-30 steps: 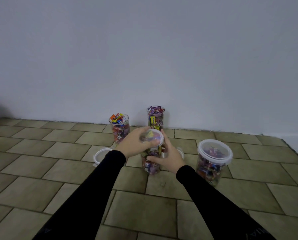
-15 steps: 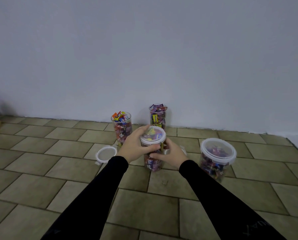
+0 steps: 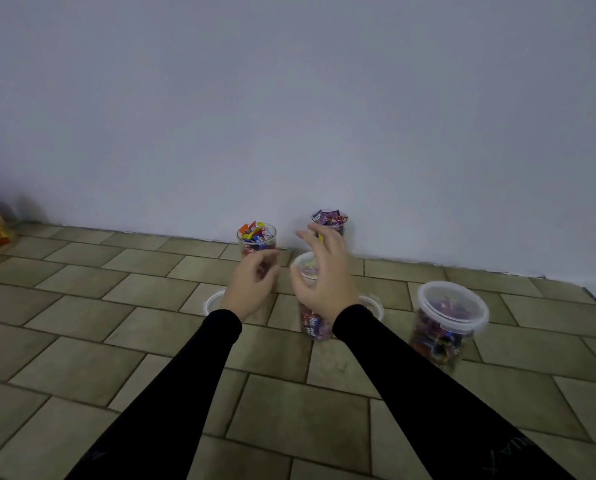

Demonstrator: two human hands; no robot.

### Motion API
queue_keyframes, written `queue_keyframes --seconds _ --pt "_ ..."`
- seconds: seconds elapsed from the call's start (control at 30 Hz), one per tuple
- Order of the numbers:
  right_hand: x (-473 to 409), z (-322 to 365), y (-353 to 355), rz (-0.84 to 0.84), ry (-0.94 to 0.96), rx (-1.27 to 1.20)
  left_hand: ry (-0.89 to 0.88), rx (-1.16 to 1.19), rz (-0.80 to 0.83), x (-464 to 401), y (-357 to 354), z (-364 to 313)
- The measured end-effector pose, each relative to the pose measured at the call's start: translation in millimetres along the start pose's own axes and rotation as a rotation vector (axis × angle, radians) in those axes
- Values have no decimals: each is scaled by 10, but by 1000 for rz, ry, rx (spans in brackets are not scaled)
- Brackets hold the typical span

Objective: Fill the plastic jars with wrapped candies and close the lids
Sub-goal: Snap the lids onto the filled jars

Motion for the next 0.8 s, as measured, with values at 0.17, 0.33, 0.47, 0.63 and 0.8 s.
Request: queue_keyframes --seconds 0.17,0.33,0.47,0.63,0.8 --pt "-186 274 -606 153 -92 -27 159 -341 139 21 223 514" --pt "-93 -14 -1210 253 -593 -161 212 -847 365 103 473 980" --pt "-71 -306 -1547 178 -785 -254 222 -1012 545 53 517 1234" --pt "-200 -533 -1759 84 -870 -360 129 -1080 626 -3 470 1298" --pt "-259 -673 -1819 52 -843 -283 89 -962 649 -64 521 1385"
Point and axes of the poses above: each hand's wrist, its own x-axis away from the middle knuckle, its own y-axis out of the back of the hand, z = x × y, the point moved 6 cm from there along -x, towards the middle knuckle, and after that the axes turned 1 degree about -x, right-handed, at the moved point
